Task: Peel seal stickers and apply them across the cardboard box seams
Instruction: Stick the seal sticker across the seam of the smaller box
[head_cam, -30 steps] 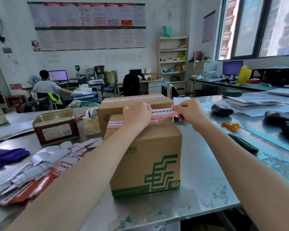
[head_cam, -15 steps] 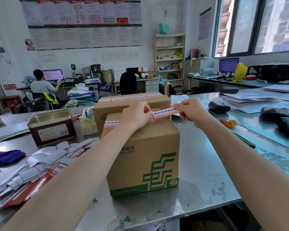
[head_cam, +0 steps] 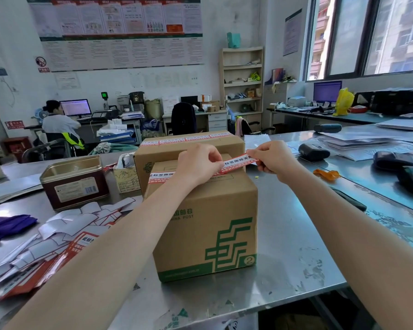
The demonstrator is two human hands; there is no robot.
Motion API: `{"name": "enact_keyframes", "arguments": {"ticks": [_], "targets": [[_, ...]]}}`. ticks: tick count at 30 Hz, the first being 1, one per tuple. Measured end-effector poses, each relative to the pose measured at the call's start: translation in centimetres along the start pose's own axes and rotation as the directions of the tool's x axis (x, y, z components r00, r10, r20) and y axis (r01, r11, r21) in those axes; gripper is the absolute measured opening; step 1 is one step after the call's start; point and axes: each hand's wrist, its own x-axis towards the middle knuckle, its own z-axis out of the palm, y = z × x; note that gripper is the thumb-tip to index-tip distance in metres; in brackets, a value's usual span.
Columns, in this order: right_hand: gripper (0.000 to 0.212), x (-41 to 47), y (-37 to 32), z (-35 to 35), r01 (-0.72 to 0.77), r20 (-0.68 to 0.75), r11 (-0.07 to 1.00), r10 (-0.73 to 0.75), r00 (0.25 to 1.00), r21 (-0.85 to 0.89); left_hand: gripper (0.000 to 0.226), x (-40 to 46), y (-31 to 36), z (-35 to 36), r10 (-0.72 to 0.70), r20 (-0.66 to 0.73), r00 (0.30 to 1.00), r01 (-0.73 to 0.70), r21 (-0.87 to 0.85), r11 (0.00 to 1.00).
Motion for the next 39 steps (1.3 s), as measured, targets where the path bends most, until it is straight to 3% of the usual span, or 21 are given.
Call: {"name": "enact_keyframes", "arguments": {"ticks": [16, 21, 23, 29, 34, 39], "targets": [[0.020, 0.01, 0.21, -0.02, 0.000, 0.002, 1.000, 0.000, 1.000, 0.011, 0.007, -0.13, 0.27, 0.03, 0.021, 0.084, 0.996, -0.023, 0.017, 1.000], [0.020, 0.12, 0.19, 0.09, -0.012, -0.003, 1.000, 0.012, 1.000, 0.000, 0.023, -0.23, 0.35, -0.10, -0.029, -0.163, 0.986, 0.015, -0.086, 0.996], [0.020, 0.11, 0.18, 0.11, -0.012, -0.001, 1.000, 0.012, 1.000, 0.000, 0.032, -0.48, 0.36, -0.23, -0.028, -0.188, 0.982, 0.008, -0.103, 0.995], [0.020, 0.09, 0.16, 0.12, -0.008, 0.004, 1.000, 0.008, 1.000, -0.008, 0.047, -0.68, 0.68, 0.16, 0.083, -0.047, 0.995, -0.085, -0.046, 0.995], [0.020, 0.06, 0.28, 0.08, -0.008, 0.008, 1.000, 0.009, 1.000, -0.003, 0.049, -0.47, 0.38, 0.63, 0.080, 0.093, 0.992, -0.081, 0.003, 0.997], [0.020, 0.17, 0.40, 0.14, -0.021, -0.001, 1.000, 0.021, 1.000, -0.013, 0.052, -0.71, 0.84, 0.22, 0.193, -0.172, 0.966, -0.207, -0.066, 0.976]]}}
